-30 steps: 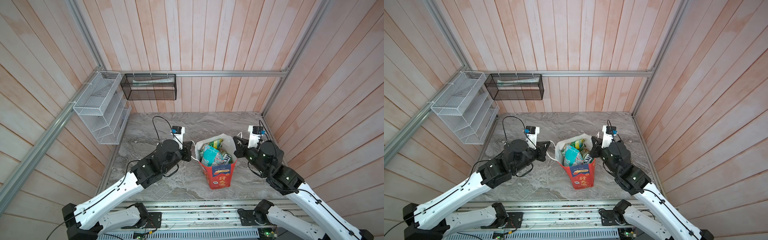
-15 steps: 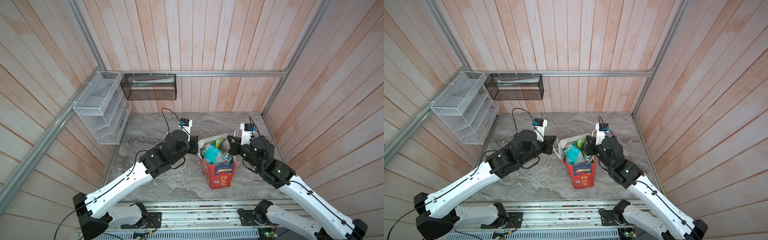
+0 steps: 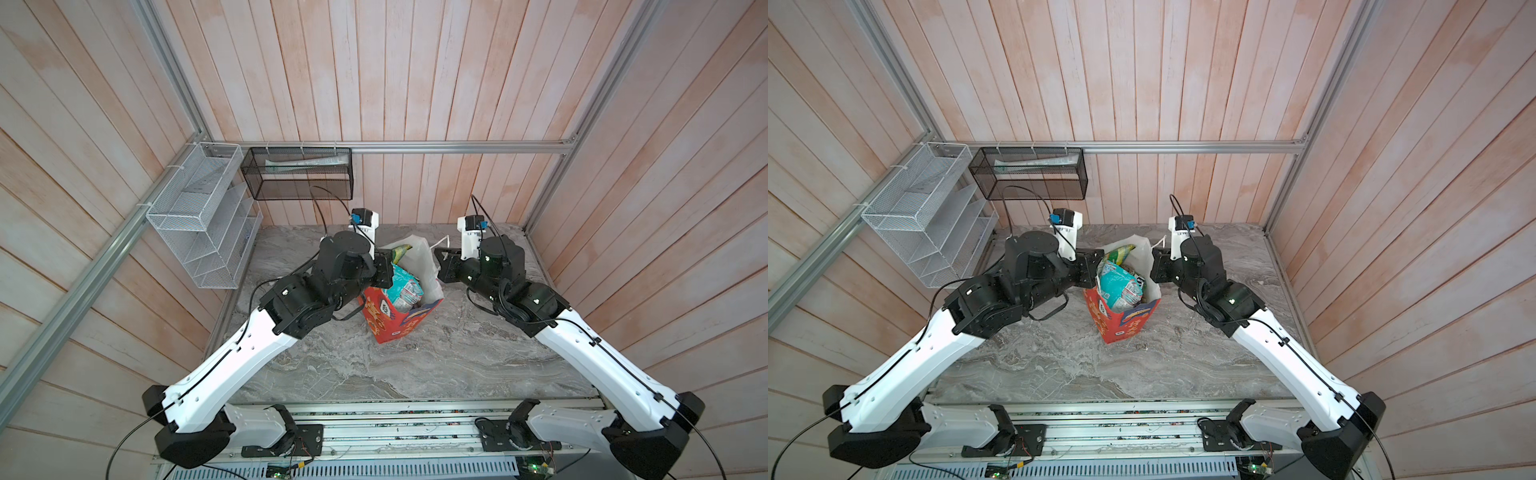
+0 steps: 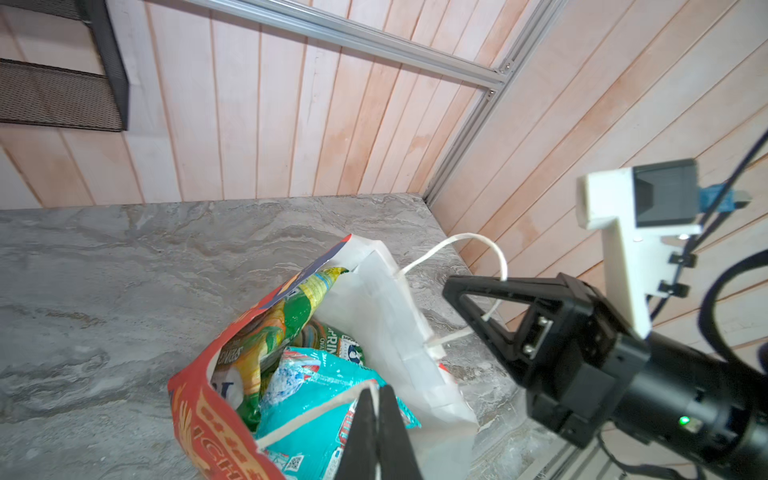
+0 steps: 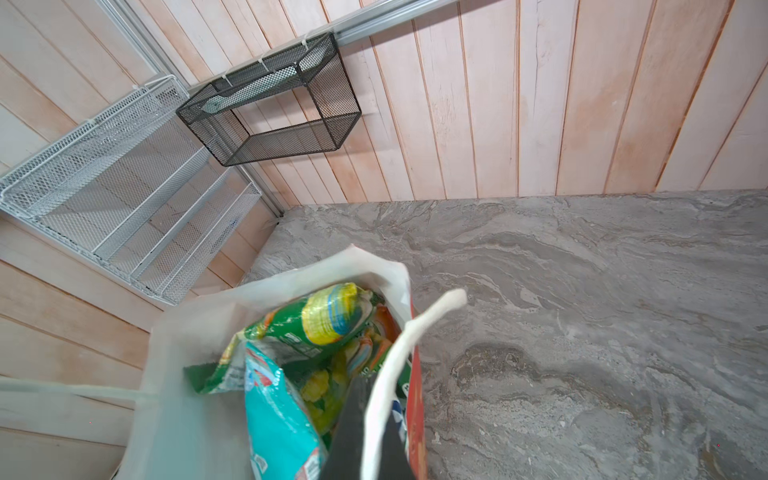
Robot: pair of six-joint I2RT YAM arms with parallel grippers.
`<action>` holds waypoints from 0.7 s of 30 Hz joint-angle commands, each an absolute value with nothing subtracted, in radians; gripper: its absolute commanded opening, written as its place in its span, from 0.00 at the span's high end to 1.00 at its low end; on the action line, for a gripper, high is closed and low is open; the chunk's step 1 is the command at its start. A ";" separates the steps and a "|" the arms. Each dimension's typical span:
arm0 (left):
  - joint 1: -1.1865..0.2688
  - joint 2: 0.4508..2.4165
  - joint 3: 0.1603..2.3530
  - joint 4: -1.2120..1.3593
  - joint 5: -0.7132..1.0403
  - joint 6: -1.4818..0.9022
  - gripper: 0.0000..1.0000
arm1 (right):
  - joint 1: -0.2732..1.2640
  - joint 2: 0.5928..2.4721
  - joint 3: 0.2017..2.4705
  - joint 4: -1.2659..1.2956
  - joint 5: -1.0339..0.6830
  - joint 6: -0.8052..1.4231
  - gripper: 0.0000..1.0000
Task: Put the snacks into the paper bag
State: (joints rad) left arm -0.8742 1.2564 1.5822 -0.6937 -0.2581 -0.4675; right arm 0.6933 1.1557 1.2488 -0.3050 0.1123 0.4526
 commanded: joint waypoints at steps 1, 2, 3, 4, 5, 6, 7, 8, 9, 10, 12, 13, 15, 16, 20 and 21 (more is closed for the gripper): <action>-0.844 1.187 1.447 -0.553 -0.299 -0.451 1.00 | 0.701 1.065 1.168 -0.178 0.118 0.462 1.00; -0.820 1.172 1.398 -0.536 -0.282 -0.452 1.00 | 0.700 1.059 1.135 -0.159 0.112 0.461 1.00; -0.783 1.163 1.356 -0.521 -0.269 -0.458 1.00 | 0.700 1.063 1.108 -0.142 0.105 0.458 1.00; -0.740 1.160 1.333 -0.517 -0.248 -0.466 1.00 | 0.699 1.082 1.101 -0.142 0.093 0.456 1.00; -0.700 1.164 1.326 -0.517 -0.211 -0.473 1.00 | 0.698 1.109 1.115 -0.152 0.082 0.449 1.00; -0.649 1.172 1.333 -0.518 -0.156 -0.484 1.00 | 0.698 1.134 1.140 -0.162 0.067 0.446 1.00; -0.605 1.181 1.351 -0.523 -0.104 -0.495 1.00 | 0.698 1.152 1.165 -0.167 0.054 0.445 1.00; -0.580 1.193 1.374 -0.530 -0.069 -0.505 1.00 | 0.699 1.164 1.188 -0.172 0.047 0.448 1.00; -0.564 1.208 1.411 -0.546 -0.049 -0.511 1.00 | 0.698 1.173 1.215 -0.182 0.041 0.452 1.00; -0.563 1.226 1.458 -0.567 -0.043 -0.511 1.00 | 0.698 1.180 1.243 -0.191 0.034 0.457 1.00; -0.563 1.257 1.538 -0.596 -0.008 -0.512 1.00 | 0.698 1.187 1.290 -0.214 0.027 0.464 1.00; -0.563 1.268 1.571 -0.608 0.010 -0.515 1.00 | 0.698 1.189 1.310 -0.226 0.027 0.466 1.00; -0.563 1.285 1.627 -0.625 0.040 -0.527 1.00 | 0.698 1.188 1.346 -0.256 0.029 0.466 1.00; -0.562 1.287 1.639 -0.627 0.054 -0.531 1.00 | 0.698 1.183 1.349 -0.262 0.033 0.466 1.00; -0.563 1.250 1.568 -0.573 0.076 -0.536 1.00 | 0.699 1.134 1.277 -0.248 0.032 0.465 1.00; -0.563 1.240 1.535 -0.558 0.066 -0.531 1.00 | 0.699 1.125 1.247 -0.235 0.032 0.463 1.00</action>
State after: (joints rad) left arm -0.5629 1.2907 1.5558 -0.6918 0.0299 -0.5251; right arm 0.6968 1.1877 1.2617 -0.3279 0.0429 0.4526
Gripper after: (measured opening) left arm 0.049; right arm 0.041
